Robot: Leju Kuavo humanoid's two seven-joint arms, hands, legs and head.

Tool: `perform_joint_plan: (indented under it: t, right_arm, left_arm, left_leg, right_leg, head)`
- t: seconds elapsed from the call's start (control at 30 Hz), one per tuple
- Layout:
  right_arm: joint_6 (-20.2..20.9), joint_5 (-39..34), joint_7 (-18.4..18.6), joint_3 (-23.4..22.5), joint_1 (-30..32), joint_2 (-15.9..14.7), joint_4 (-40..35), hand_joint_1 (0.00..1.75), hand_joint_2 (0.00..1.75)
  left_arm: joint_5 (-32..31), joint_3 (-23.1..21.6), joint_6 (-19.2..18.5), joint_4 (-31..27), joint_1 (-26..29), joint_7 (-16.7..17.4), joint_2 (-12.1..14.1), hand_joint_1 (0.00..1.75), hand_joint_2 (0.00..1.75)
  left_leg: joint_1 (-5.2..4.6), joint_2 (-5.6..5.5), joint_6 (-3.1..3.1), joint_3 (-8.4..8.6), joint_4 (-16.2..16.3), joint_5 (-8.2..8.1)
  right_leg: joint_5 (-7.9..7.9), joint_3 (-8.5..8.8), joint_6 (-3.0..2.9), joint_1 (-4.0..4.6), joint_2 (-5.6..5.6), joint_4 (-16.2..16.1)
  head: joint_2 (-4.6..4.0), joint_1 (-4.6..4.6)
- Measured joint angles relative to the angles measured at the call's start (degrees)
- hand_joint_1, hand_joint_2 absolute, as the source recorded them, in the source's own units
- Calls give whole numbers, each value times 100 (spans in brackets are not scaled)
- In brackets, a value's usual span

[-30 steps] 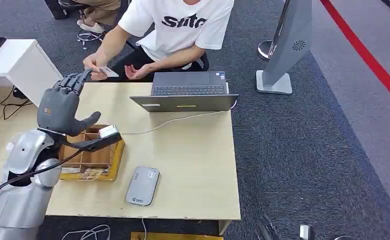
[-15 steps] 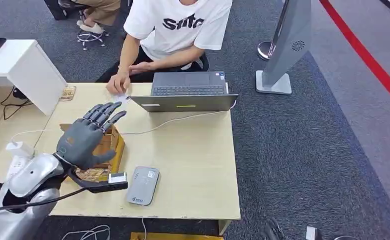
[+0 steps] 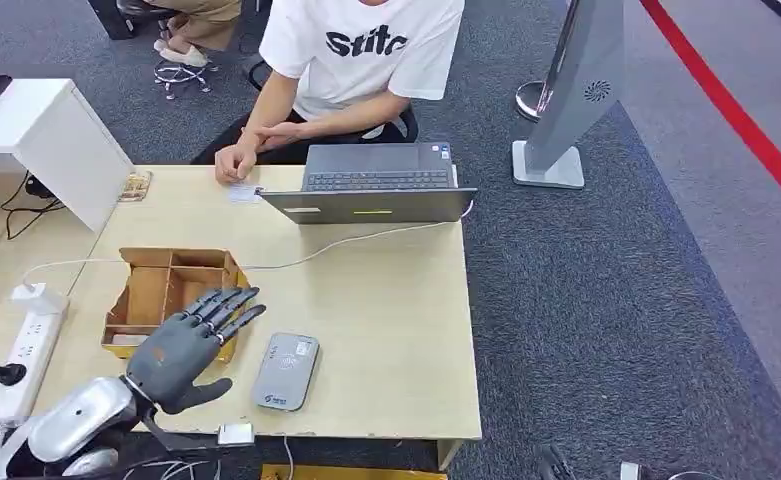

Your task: Pass the card to the sensor for recognition and then transmit it.

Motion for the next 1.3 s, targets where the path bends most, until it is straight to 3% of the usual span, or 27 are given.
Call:
perform_joint_plan:
  t: [0.2,0.33,0.53,0.73,0.97,1.3]
  right_arm:
    - [114,151,57,-262,30,166,-166,0,175]
    - [363,216,-122,-316,49,157,-101,0,175]
    - [398,284,-199,-406,129,155,-50,0,175]
    - [514,461,-162,-518,197,164,-61,0,175]
    - [583,559,-162,-568,223,168,-61,0,175]
    - [621,618,-146,-668,183,181,-61,0,175]
  left_arm:
    - [-330,323,260,-2,470,0,-236,0,175]
    - [-1040,640,725,-7,728,201,-627,0,175]
    - [-1169,975,966,-11,964,256,-1036,0,175]
    - [-1294,1408,1564,65,1094,125,-1399,0,175]
    - [-1537,1740,1796,282,1086,68,-1609,0,175]
    - [-1779,2172,1798,765,1037,-2,-1757,0,175]
  left_leg:
    - [1,-3,1,-4,0,-1]
    - [0,-2,2,-3,0,-1]
    - [0,-4,5,-5,0,-4]
    - [0,-7,2,-6,0,-7]
    - [1,-6,2,-5,0,-6]
    - [0,-5,2,-3,0,-7]
  right_leg:
    - [-3,1,4,0,-4,0]
    - [-3,2,4,-1,-4,-1]
    - [-3,2,4,-1,-8,-1]
    - [-4,2,5,0,-12,-1]
    - [-4,3,5,0,-11,-1]
    - [-4,2,4,0,-10,-1]
  head:
    - [2,-2]
    - [2,4]
    - [2,7]
    - [0,7]
    - [0,4]
    - [2,4]
